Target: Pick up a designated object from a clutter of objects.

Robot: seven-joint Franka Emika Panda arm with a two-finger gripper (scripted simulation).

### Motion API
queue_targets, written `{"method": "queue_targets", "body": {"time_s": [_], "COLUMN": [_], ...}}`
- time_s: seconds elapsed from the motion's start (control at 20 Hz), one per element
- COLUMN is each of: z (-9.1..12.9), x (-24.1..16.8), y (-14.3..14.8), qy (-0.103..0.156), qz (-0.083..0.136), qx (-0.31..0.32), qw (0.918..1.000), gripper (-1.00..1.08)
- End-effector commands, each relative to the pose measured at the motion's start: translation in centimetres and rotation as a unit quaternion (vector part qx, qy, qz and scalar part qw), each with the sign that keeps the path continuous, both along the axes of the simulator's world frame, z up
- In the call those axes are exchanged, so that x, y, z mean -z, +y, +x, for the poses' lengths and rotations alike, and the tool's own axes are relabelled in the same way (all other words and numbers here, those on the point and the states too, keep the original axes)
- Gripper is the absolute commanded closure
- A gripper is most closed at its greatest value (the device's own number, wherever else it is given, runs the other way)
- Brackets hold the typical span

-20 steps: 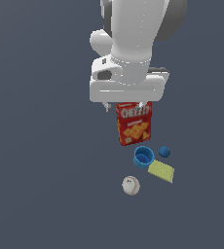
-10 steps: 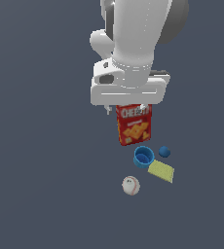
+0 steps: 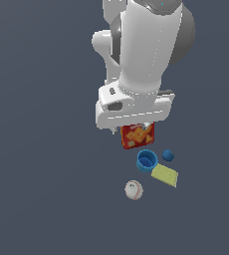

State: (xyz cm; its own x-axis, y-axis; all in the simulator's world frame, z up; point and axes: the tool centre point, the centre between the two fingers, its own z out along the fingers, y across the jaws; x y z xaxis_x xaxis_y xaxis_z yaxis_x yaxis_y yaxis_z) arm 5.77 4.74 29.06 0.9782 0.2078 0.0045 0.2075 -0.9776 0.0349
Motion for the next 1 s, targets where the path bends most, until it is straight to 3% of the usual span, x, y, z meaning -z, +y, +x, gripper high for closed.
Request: {"method": "queue_targets", "body": {"time_s": [0.0,0.4,0.95], "z": [1.4,5.9,10.3], "x": [1.3,7.0,15.3], "y": [0.3,1.4,2.6], "qy": [0.002,0.006,0.009], "qz": [0.000,0.002,0.010], "qx": [-0.025,-0.118,-0.228], "qw": [0.9997,0.9930,0.9735], "gripper": [-0.92,-0.92,-0.92]}}
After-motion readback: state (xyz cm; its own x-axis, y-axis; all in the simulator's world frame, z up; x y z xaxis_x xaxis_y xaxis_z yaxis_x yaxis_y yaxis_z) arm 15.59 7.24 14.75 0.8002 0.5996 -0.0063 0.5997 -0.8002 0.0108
